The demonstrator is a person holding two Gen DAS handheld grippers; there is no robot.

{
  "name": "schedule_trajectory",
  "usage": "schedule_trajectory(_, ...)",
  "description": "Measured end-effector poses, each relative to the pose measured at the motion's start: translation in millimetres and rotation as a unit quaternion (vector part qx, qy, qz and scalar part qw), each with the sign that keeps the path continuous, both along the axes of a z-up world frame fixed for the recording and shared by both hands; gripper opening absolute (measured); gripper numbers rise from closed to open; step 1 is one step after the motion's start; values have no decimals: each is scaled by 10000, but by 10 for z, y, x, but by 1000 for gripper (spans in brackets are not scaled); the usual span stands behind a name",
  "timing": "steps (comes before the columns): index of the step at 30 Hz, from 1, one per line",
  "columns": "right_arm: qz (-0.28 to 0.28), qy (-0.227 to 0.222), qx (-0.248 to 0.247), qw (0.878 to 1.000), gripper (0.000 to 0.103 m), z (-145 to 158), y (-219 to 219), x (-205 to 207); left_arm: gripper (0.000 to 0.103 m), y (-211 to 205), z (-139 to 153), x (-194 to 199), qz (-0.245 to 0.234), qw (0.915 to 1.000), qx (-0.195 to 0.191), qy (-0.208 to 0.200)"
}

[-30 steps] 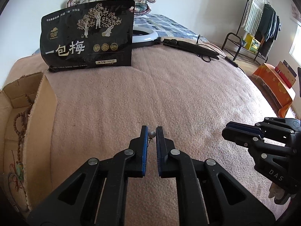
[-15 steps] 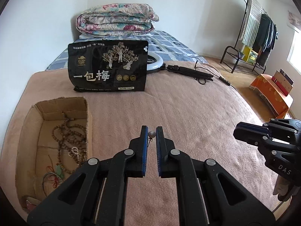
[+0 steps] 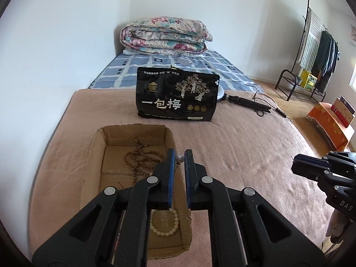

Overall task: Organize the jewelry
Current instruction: 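Carry pearl stud in left gripper while right gripper carries its stud over box, then open left gripper over box while right gripper opens releasing its stud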

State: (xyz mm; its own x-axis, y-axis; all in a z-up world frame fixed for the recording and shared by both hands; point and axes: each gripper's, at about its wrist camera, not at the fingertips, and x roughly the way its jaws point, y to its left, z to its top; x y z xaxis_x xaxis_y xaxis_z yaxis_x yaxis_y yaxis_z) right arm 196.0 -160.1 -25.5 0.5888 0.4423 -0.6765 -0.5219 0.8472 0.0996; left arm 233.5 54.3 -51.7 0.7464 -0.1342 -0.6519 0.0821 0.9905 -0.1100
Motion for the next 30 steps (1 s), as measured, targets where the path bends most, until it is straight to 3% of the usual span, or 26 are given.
schedule_trajectory(9,222,78,169,9996,6,19,469,-143,6,540,17,-66,215,9997,-103,43)
schedule_trajectory(16,403,264,161,9987,6,-161,866,-142,6,793,-185,38,336,9988,-238,251)
schedule_trajectory(30,691,687,65,9952,6,-616,1320,-61,6,893,-426,357,382,9974,-386,475)
